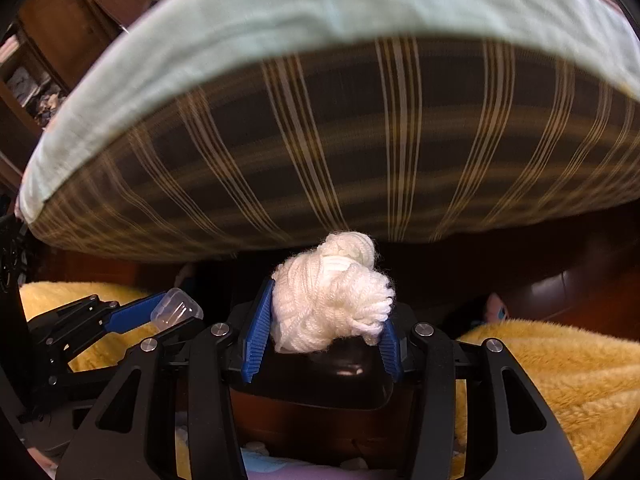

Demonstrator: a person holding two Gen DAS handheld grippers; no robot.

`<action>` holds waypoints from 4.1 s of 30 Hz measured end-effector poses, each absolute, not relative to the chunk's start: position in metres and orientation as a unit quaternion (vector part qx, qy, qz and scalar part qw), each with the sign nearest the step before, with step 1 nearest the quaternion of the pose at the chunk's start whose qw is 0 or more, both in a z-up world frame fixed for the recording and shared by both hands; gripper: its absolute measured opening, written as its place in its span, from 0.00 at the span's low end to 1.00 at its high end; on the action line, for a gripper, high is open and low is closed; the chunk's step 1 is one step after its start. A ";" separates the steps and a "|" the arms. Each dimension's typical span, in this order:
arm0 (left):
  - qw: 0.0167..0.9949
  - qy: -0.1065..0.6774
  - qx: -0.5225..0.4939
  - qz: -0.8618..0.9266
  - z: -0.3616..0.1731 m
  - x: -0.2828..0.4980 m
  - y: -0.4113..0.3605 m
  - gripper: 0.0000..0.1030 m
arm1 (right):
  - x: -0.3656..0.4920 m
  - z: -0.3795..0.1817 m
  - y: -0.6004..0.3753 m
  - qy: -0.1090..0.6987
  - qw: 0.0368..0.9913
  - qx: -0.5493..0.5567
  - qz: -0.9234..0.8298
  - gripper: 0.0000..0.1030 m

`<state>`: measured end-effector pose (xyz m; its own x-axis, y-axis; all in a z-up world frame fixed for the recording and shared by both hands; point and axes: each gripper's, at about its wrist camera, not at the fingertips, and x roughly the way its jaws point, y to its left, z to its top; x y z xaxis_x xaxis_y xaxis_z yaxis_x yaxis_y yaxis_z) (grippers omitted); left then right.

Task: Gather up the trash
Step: 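Lower both held items into the bin below the bed and open both tools, then grasp the pink box rim with the right tool while the left tool grasps the blue jellyfish keychain, then lower both held items into the bin and open both tools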

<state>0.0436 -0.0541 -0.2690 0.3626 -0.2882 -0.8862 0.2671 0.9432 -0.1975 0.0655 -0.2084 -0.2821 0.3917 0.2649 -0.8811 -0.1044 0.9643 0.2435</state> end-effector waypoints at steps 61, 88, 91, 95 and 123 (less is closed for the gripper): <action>0.904 0.401 0.013 -0.146 -0.115 0.170 -0.052 0.54 | 0.221 -0.107 -0.222 0.337 0.934 0.027 0.117 0.49; 0.901 0.402 0.022 -0.162 -0.123 0.189 -0.065 0.26 | 0.229 -0.119 -0.210 0.362 0.923 -0.026 0.129 0.03; 0.904 0.395 0.019 -0.163 -0.117 0.173 -0.062 0.26 | 0.211 -0.111 -0.209 0.355 0.925 -0.025 0.132 0.03; 0.909 0.382 0.022 -0.163 -0.107 0.148 -0.055 0.26 | 0.183 -0.101 -0.207 0.345 0.928 -0.012 0.142 0.03; 0.874 0.448 0.016 -0.188 -0.179 0.029 -0.039 0.26 | 0.042 -0.189 -0.194 0.449 0.876 0.030 0.176 0.03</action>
<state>0.0292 -0.0391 -0.1787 0.5285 -0.3136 -0.7889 0.3428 0.9290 -0.1397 0.0416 -0.1944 -0.1888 0.5350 0.3355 -0.7753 -0.2814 0.9361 0.2110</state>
